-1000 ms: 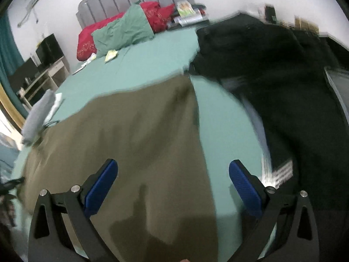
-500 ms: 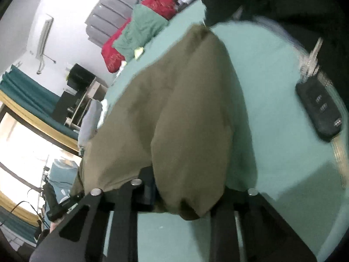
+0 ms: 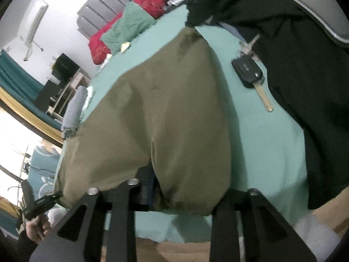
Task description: Fold large clothes
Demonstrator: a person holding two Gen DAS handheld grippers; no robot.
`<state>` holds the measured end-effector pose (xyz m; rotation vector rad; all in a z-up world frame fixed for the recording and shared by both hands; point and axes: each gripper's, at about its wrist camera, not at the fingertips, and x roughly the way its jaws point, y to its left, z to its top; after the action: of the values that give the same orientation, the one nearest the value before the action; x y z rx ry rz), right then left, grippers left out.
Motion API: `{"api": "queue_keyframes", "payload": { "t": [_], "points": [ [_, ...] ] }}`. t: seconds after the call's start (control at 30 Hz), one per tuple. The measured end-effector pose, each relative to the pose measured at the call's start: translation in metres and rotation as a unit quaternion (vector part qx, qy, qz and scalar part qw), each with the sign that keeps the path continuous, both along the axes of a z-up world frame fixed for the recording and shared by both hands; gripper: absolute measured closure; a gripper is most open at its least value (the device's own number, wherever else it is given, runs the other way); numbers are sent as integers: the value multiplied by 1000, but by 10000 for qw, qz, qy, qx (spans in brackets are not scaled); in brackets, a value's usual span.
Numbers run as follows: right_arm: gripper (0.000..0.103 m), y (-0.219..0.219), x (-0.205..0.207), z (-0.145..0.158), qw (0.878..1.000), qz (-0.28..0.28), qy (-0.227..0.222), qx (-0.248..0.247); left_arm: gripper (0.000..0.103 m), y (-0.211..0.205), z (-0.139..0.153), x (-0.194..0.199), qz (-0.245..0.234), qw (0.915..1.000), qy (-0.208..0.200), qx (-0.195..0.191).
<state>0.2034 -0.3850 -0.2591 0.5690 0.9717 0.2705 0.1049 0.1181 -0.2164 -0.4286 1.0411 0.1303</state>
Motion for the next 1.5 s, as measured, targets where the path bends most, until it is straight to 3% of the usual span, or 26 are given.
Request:
{"api": "queue_keyframes", "payload": {
  "t": [0.07,0.13,0.27,0.37,0.47,0.6,0.8,0.9,1.07,1.1,1.13,1.17,1.2,1.43,1.5],
  "points": [
    [54,-1,5,-3,9999,-108,110,-3,59,0,19,-3,242,9990,-264,260],
    [39,-4,9,-4,9996,-243,176,-4,47,-6,39,-5,373,9966,-557,489],
    [29,-4,14,-2,9991,-406,85,103,43,-43,79,9,49,9884,-1215,913],
    [26,-11,13,-7,9985,-496,63,238,43,-79,88,34,-411,9854,-1489,715],
    [24,-20,14,-14,9968,-646,26,473,43,-120,74,72,-937,9862,-1311,376],
    [23,-30,18,-21,9936,-816,8,787,43,-171,41,115,-1510,9829,-991,368],
    [20,-22,30,-24,9933,-406,33,1082,43,-186,-3,151,-1643,9844,-509,373],
    [19,-18,37,-28,9921,-394,107,1190,43,-180,-34,161,-1685,9855,-188,110],
    [17,-4,46,-25,9877,-311,91,1532,43,-195,-49,155,-1693,9843,-268,430],
    [18,-2,48,-22,9867,-277,30,1604,43,-195,-49,155,-1673,9845,-289,439],
    [27,0,49,-19,9859,-213,-44,1659,43,-194,-49,155,-1668,9845,-316,450],
    [41,4,50,-12,9857,-77,-162,1676,43,-193,-50,155,-1665,9844,-338,462],
    [68,8,50,-6,9868,4,-266,1598,43,-193,-50,154,-1665,9841,-371,500],
    [75,48,43,48,9866,401,-1065,1170,43,-195,-49,157,-1717,9823,-440,612],
    [75,66,39,69,9873,517,-1288,772,43,-194,-47,160,-1786,9815,-351,597]
  ]
}}
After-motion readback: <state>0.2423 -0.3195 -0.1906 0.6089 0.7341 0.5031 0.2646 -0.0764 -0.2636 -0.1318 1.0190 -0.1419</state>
